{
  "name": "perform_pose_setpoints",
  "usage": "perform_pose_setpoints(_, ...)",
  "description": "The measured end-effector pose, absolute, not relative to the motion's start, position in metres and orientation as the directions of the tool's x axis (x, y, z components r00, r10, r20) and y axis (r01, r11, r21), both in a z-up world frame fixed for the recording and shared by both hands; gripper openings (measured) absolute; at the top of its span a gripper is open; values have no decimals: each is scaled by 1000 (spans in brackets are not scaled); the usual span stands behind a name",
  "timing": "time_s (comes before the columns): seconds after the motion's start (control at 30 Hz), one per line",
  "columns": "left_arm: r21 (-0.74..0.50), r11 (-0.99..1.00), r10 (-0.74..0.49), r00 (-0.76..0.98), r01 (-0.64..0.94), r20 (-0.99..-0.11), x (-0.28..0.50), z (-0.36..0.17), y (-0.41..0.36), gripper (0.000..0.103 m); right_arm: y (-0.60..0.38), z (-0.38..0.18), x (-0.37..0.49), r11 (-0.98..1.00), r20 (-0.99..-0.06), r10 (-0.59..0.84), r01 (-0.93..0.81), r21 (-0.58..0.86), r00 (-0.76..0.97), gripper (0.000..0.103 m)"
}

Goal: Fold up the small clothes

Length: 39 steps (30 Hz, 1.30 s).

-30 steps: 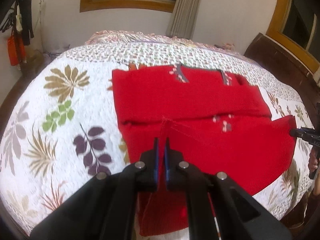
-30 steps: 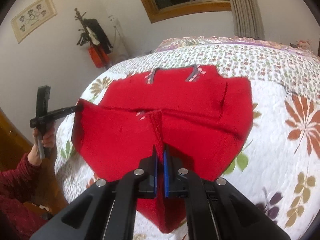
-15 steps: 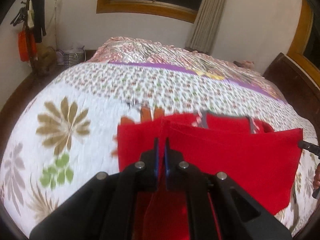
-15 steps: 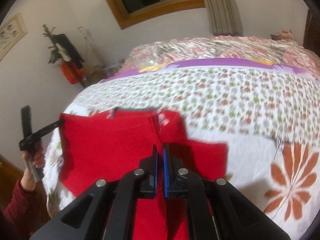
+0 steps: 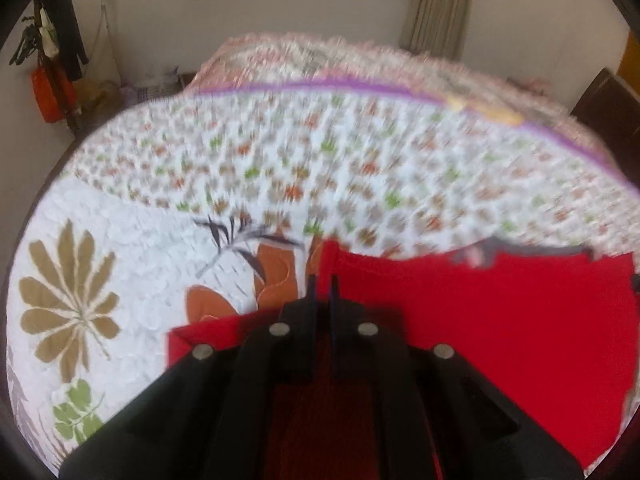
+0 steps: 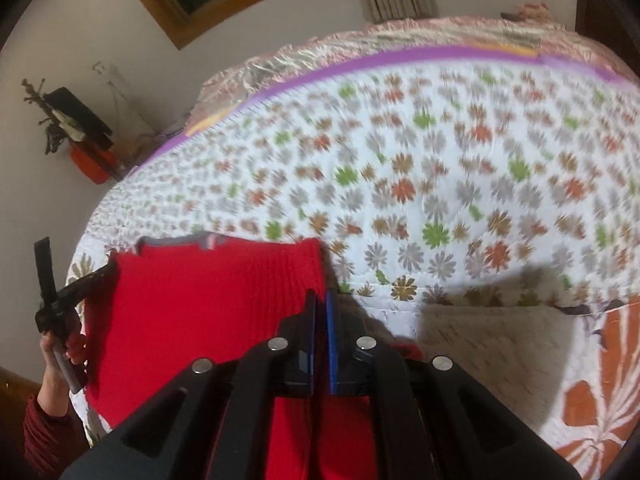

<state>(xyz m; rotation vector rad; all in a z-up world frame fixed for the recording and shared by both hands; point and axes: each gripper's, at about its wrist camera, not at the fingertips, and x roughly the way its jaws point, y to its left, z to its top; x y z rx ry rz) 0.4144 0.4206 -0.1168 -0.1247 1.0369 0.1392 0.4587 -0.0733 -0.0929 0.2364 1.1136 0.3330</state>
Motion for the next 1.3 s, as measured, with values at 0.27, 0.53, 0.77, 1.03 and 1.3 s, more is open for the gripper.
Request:
perform_pose_setpoints(0.27, 5, 980, 106, 501, -199, -859, 408, -107, 422, 29, -74, -90, 452, 935, -846, 354, -134, 328, 399, 27)
perform_pose_setpoints(0.53, -51, 978, 63, 518, -204, -853, 340, -68, 443, 60, -89, -51, 368, 910, -831, 408, -250, 332, 378, 36)
perform_pose_setpoints(0.77, -76, 989, -1, 504, -128, -864, 250, -73, 424, 62, -80, -83, 275, 873, -864, 437, -349, 341, 251, 46)
perform_pose_setpoints(1.03, -126, 987, -65, 477, -96, -876, 223, -93, 395, 64, -69, -107, 256, 867, -865, 447, -349, 355, 231, 21)
perform_pose_setpoints(1.3, -67, 995, -28, 433, -74, -901, 217, -113, 382, 64, -82, -89, 241, 871, -862, 439, -355, 339, 254, 5)
